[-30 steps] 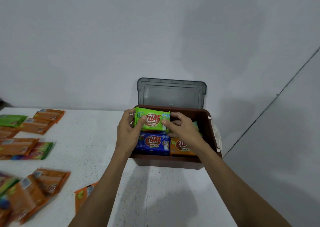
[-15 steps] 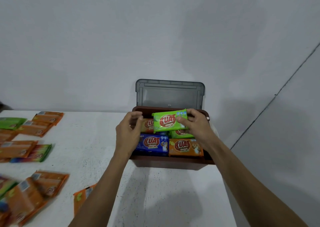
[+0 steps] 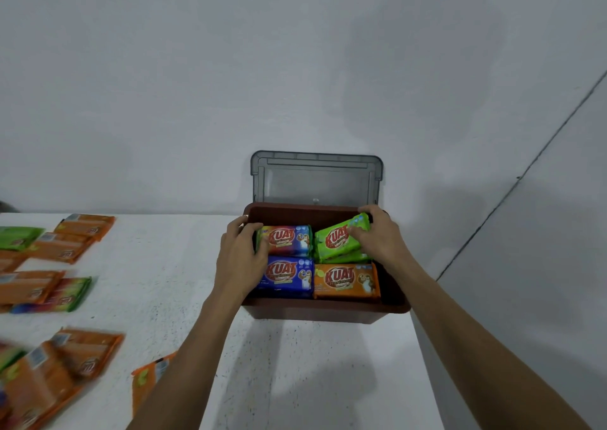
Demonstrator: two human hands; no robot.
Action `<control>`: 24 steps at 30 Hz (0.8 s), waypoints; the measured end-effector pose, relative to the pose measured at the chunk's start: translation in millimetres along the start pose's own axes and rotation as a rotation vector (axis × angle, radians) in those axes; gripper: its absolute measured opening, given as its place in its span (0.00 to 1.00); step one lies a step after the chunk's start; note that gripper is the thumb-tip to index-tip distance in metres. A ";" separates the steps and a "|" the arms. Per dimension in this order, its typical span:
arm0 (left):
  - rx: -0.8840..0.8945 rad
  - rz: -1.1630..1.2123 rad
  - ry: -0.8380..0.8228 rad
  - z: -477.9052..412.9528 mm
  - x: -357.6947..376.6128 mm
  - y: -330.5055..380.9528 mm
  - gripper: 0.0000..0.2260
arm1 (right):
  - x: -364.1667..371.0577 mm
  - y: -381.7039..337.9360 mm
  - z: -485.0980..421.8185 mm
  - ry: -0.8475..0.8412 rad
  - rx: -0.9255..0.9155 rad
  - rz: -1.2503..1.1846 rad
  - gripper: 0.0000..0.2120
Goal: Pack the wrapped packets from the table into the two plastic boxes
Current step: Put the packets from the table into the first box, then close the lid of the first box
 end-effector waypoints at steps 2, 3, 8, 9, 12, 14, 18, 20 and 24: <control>0.001 -0.003 0.004 0.2 -0.1 -0.1 0.18 | -0.7 -3.4 -1.3 0.026 0.022 0.126 0.22; 0.004 -0.006 0.005 0.0 0.1 -0.3 0.18 | -0.5 -4.7 -1.1 0.031 0.030 0.168 0.22; 0.013 -0.022 0.007 -1.5 1.2 -1.2 0.18 | 3.0 -8.4 3.0 0.088 0.002 0.365 0.15; 0.010 -0.025 0.008 -1.9 1.3 -1.5 0.18 | 4.6 -9.9 4.2 0.086 0.002 0.423 0.14; 0.006 -0.032 0.013 -2.7 1.8 -2.7 0.18 | 10.0 -14.5 6.4 0.059 0.013 0.613 0.11; 0.014 -0.032 0.018 -2.6 1.5 -2.7 0.18 | 10.9 -18.1 7.5 0.048 0.019 0.697 0.11; 0.010 -0.030 0.011 -2.6 1.1 -3.0 0.18 | 11.8 -25.1 9.5 0.033 -0.014 0.794 0.10; 0.010 -0.005 0.010 -3.3 0.2 -2.2 0.17 | 6.7 -31.2 10.7 0.098 -0.066 0.788 0.09; -0.015 0.186 0.040 -6.1 -7.9 -1.5 0.14 | -14.3 -42.7 8.7 0.210 -0.167 0.662 0.10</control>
Point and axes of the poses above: each hand's wrist, its own z-axis away from the middle knuckle, its own x-axis out of the palm, y = z × x, the point moved 7 cm from there along -z, towards the middle knuckle, and after that the axes turned 12 degrees about -y, right-handed, at the moved point
